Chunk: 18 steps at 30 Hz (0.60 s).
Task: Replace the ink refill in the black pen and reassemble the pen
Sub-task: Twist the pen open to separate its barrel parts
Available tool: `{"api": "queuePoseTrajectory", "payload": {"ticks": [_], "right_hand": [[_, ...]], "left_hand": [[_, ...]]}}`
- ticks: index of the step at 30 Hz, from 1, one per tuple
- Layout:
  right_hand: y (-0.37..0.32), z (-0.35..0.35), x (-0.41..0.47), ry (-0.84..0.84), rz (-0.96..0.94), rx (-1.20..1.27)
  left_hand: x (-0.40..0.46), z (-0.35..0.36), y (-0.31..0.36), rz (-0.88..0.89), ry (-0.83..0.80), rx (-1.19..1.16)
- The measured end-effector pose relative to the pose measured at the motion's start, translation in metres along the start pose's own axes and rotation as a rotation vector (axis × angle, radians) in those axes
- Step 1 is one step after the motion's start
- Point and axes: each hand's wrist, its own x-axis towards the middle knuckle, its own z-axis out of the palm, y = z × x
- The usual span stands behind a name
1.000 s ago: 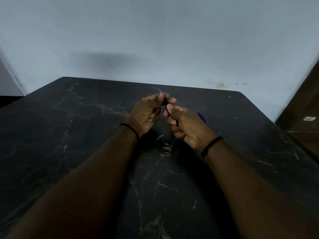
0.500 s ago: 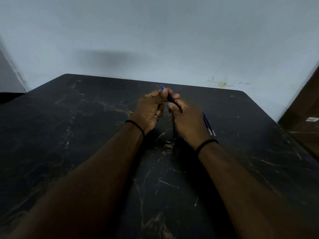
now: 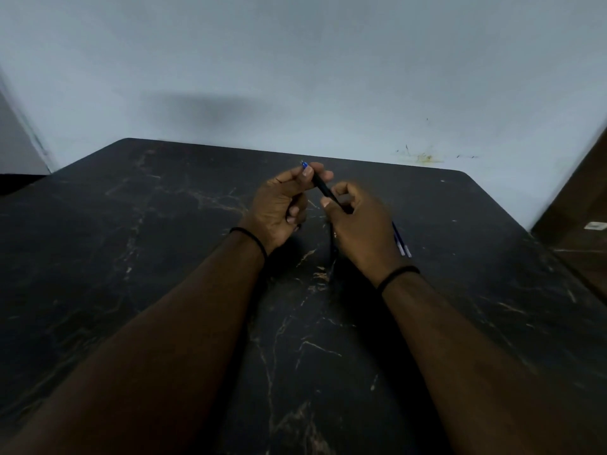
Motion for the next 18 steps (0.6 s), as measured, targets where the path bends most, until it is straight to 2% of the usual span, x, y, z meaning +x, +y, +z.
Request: {"api": "queuePoseTrajectory", "payload": {"ticks": [8, 18], "right_hand": [[-0.0002, 0.0028, 0.0018, -0.044, 0.079, 0.042], [0.0031, 0.0033, 0.0019, -0.028, 0.107, 0.162]], "left_hand": [[-0.0010, -0.0018, 0.0012, -0.026, 0.105, -0.024], [-0.0033, -0.0002, 0.0016, -0.048, 0.100, -0.019]]}}
